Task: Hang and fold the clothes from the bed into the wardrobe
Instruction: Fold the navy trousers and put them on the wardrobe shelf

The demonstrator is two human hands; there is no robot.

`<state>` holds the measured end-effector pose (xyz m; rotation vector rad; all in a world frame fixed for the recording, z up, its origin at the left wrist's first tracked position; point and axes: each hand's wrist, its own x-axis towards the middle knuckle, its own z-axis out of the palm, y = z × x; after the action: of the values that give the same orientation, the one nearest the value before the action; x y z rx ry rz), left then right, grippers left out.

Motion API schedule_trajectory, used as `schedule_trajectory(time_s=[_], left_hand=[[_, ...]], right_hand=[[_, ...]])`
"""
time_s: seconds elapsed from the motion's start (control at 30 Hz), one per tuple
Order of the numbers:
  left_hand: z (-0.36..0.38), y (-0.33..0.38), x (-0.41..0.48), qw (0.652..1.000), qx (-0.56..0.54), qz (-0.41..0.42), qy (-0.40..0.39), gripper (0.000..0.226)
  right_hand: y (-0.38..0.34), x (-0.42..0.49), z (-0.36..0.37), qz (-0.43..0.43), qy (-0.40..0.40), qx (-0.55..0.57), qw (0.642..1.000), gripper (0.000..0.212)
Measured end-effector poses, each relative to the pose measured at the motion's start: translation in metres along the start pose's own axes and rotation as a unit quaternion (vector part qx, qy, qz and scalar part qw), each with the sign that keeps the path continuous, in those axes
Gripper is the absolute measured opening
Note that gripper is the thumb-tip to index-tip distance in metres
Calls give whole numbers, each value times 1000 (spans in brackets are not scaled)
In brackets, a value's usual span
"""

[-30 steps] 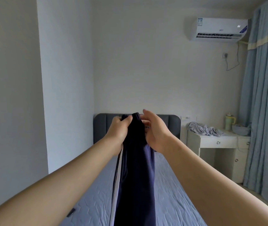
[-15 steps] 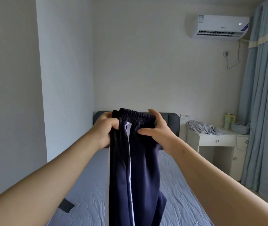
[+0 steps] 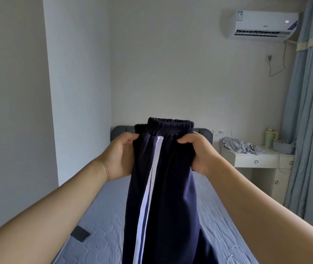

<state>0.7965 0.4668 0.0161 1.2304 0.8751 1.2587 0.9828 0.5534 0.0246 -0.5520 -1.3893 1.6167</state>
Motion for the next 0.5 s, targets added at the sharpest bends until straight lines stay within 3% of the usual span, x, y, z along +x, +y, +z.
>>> schedule_trajectory(time_s=[0.07,0.13,0.23,0.3,0.4,0.5], left_hand=[[3,6,-2,999,-7,30,-33,37],[9,5,2,991,132,23,-17,44],[18,-2,13,944,305,10,125,53],[15,-2,15,941,286,2,180,66],[5,-11,14,982,117,12,145,97],[15,-36,18,954,256,23,152,130]], right_hand=[[-2,4,3,-3,29,-17,999,18],[2,8,9,-36,74,-90,992,14],[12,12,13,-58,96,-171,979,14],[17,12,8,-53,104,-181,976,16],[21,17,-1,-43,140,-202,968,18],[25,22,1,-47,154,-245,956,23]])
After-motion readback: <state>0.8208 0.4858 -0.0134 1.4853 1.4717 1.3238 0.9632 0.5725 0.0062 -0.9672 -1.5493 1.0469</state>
